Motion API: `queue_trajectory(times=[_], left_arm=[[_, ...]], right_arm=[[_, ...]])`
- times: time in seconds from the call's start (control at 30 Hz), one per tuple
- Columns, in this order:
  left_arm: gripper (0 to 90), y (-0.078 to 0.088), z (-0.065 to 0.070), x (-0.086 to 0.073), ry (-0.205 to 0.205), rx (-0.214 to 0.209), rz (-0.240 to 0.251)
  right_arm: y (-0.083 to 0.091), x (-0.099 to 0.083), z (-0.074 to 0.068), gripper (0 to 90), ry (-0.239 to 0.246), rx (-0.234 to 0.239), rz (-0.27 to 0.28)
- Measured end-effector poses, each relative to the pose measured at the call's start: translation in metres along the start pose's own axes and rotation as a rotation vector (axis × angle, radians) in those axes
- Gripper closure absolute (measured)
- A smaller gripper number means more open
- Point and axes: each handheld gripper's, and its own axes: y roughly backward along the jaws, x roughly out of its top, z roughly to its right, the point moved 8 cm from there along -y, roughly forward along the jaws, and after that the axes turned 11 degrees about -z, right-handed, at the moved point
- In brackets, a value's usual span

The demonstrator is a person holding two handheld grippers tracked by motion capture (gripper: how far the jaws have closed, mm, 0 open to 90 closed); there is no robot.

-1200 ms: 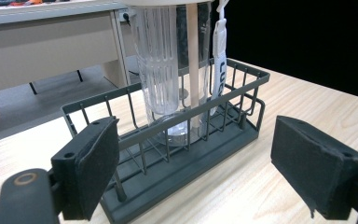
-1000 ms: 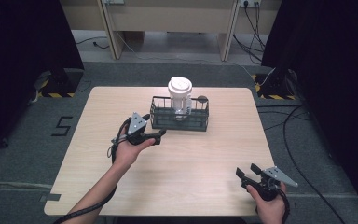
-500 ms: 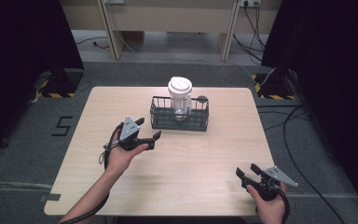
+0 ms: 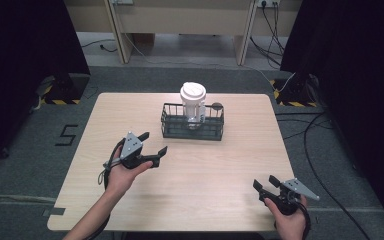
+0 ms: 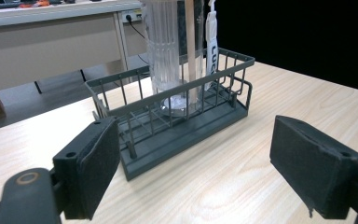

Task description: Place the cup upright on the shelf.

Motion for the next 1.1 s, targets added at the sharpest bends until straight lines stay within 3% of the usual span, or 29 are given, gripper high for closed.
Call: queue_trajectory(times=[0.77, 1.1], left_arm=[[16.3, 0.028, -0.007, -0.035, 0.023, 0.033, -0.014], [16.8, 0.043, -0.015, -0.060, 0.057, 0.060, -0.024]], right_arm=[[0.000, 0.000, 0.000, 28.4, -0.009, -0.004, 0.000], [0.000, 0.000, 0.000, 28.4, -0.002, -0.009, -0.002]])
